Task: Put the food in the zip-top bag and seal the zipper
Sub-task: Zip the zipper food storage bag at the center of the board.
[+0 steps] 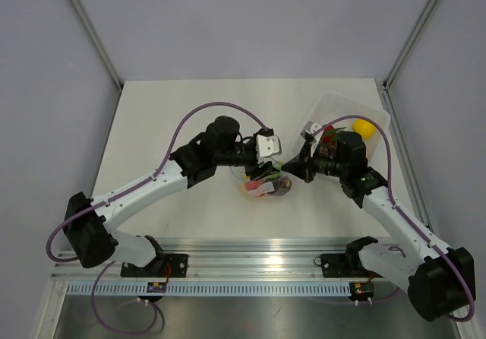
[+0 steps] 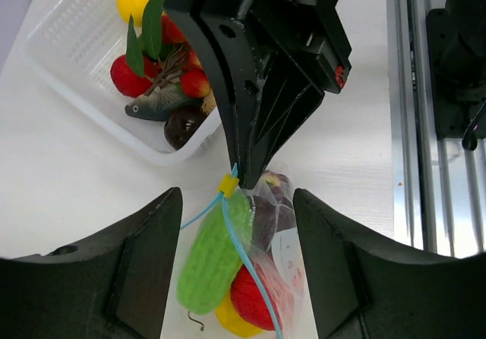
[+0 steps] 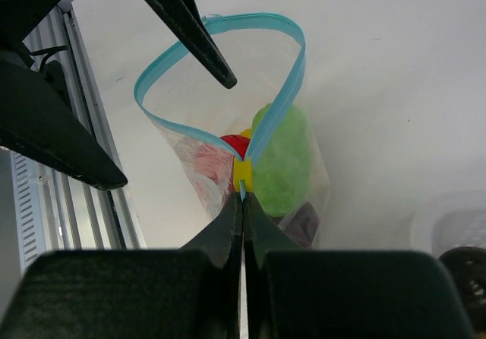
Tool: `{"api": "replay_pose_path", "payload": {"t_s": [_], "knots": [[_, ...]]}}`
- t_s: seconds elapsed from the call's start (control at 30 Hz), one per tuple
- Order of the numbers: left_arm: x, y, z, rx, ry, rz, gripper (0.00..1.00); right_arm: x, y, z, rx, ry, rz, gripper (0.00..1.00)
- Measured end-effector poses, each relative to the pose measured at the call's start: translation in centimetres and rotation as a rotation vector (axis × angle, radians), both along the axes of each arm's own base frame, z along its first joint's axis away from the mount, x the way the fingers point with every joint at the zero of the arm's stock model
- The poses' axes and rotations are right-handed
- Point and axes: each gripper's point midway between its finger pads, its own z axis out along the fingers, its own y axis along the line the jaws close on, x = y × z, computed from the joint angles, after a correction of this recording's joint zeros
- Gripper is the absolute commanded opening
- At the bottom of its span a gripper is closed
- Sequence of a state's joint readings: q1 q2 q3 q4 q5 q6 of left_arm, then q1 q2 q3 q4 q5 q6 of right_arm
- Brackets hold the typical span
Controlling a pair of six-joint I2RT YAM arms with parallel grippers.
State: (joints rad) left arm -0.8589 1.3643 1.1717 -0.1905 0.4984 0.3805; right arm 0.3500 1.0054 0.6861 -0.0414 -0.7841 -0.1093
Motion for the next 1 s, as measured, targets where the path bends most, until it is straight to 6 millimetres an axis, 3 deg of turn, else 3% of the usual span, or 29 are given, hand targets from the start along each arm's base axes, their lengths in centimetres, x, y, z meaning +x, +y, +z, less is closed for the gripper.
{"api": "replay_pose_path", "payload": {"t_s": [0.2,0.43,0.73,1.0], "knots": [[-0.1,-0.7,-1.4,0.034,-0.054,-0.085,0.48,-0.3,0.1,-0.1,0.001,0.009,0.014,0.00],[0.1,-1.4,-4.2,0.111,-0.031,-0.141,0.45,-0.5,0.2,-0.1,0.002,0.010,0.020,0.00],[0.3,-1.7,-3.9,0.124,-0.035,-0.163,0.25,-0.7,0.4,-0.1,0.003,0.013,0.030,0.00],[0.2,-1.6,-4.1,0.133,-0.031,-0.166,0.25,-0.7,0.4,-0.1,0.002,0.014,0.028,0.00]]}}
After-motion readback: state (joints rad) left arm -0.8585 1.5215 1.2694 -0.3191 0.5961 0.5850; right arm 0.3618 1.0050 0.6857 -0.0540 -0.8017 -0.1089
